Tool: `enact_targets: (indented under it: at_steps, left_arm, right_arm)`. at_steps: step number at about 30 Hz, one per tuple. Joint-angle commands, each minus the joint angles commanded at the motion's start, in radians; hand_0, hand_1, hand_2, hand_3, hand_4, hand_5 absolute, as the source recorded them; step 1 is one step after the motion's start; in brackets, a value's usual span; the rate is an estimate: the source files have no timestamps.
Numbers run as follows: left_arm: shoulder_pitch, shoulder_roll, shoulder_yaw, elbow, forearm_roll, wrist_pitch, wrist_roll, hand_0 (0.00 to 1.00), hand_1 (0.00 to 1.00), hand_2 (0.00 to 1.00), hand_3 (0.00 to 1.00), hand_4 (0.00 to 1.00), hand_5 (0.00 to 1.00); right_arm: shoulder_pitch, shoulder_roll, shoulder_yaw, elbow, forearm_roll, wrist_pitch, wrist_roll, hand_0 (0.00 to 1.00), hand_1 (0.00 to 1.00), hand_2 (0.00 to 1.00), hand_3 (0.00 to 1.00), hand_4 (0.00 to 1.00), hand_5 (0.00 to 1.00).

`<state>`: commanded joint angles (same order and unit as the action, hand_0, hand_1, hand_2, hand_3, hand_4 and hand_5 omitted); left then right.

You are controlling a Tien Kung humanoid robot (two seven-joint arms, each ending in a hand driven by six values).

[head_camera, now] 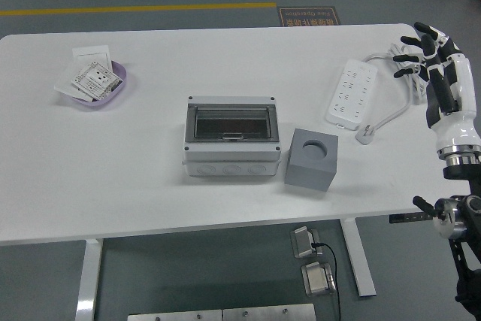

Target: Pick up the cylinder from the cube,place it in the box,flap close box

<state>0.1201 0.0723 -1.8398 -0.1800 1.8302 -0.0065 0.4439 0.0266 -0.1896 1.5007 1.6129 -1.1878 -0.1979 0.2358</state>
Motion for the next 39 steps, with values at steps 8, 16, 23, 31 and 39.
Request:
enact_targets:
  at_steps: [8,16,23,31,39]
  left_arm:
    - [-0.007,0.004,0.006,0.0,-0.008,0.0,-0.006,0.652,0.699,0.676,0.713,0.786,0.519]
    - [-0.013,0.002,0.008,0.0,-0.01,0.0,-0.006,0.654,0.699,0.676,0.712,0.785,0.52]
    - [-0.018,-0.001,0.004,0.0,-0.006,0.0,-0.006,0.655,0.699,0.676,0.713,0.783,0.518]
    - [-0.025,-0.001,0.007,0.0,-0.008,-0.001,-0.009,0.654,0.699,0.676,0.713,0.782,0.52]
    - [-0.028,0.0,0.01,0.0,-0.011,-0.001,-0.008,0.654,0.699,0.675,0.713,0.783,0.522]
  right_arm:
    - [-0.007,0.004,0.015,-0.004,-0.039,-0.004,-0.012,0.381,0.479,0.638,0.719,0.956,0.741]
    - [-0.009,0.005,0.011,-0.016,-0.049,-0.007,-0.019,0.385,0.481,0.637,0.718,0.962,0.766]
    - [-0.007,0.013,-0.008,-0.022,-0.105,-0.008,-0.039,0.395,0.482,0.636,0.712,0.963,0.774]
    - [-0.012,0.01,0.019,-0.021,-0.121,-0.009,-0.043,0.403,0.484,0.636,0.709,0.958,0.775]
    - [-0.012,0.014,0.03,-0.021,-0.153,-0.012,-0.052,0.41,0.482,0.636,0.706,0.951,0.775]
